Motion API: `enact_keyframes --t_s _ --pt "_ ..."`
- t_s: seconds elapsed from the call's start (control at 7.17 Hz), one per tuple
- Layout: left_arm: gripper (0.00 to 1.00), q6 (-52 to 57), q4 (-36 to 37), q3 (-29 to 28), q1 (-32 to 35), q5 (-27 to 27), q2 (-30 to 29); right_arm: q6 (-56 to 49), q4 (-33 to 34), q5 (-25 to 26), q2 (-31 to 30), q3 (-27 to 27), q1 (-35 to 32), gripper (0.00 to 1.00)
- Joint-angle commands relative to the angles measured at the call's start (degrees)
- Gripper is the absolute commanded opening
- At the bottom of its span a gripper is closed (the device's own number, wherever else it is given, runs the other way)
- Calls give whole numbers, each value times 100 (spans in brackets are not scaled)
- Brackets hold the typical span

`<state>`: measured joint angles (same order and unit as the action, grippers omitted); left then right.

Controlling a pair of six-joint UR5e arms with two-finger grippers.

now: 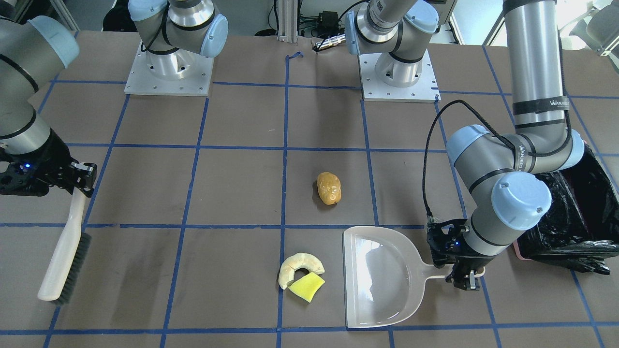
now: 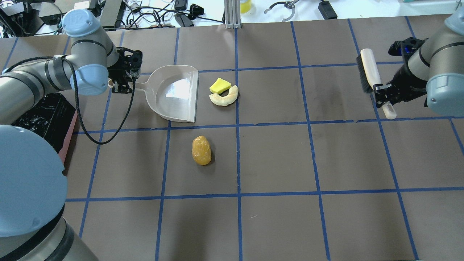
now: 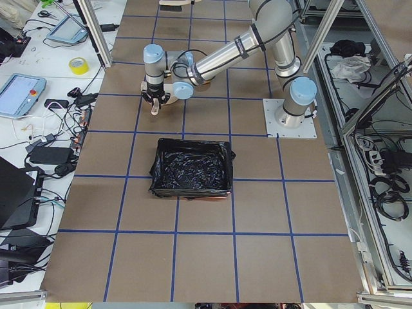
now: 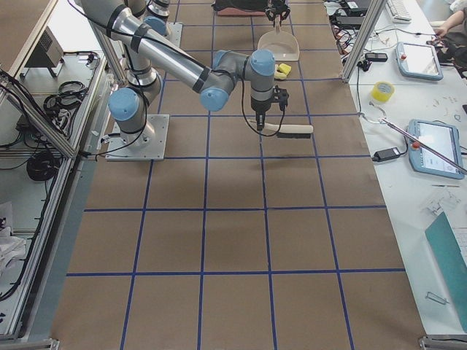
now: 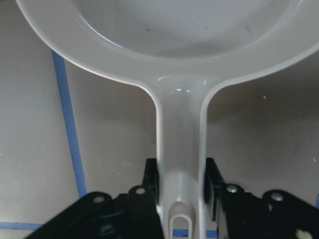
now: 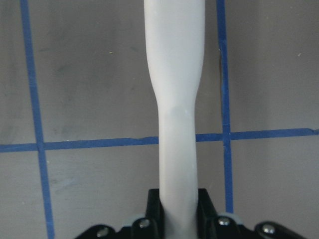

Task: Sweep and dump trash into bin
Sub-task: 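Lift the brush with the right gripper and carry it toward the sponge and ring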

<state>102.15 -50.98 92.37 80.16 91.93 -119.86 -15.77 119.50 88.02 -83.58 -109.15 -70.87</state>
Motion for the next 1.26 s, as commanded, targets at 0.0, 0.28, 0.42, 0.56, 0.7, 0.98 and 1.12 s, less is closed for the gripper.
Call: enact_keyframes --t_s 0.0,0.28,0.42,0.56,0.7,0.98,1.12 --pt "0 7 0 0 0 0 -2 1089 -172 -31 -238 42 -758 10" --pt "0 25 0 0 0 0 -2 2197 -24 -13 155 69 -1776 8" --pt "0 33 0 -9 0 0 7 2506 429 -13 480 173 -2208 8" --pt "0 34 0 -9 0 0 7 2692 660 -13 883 366 -2595 8" --pt "0 34 0 -9 0 0 7 2955 776 -4 1192 637 -3051 8" --pt "0 16 0 -9 0 0 -2 3221 794 13 1641 1017 -3336 8" --pt "0 16 0 -9 0 0 -2 3212 925 -13 1808 1088 -3354 8"
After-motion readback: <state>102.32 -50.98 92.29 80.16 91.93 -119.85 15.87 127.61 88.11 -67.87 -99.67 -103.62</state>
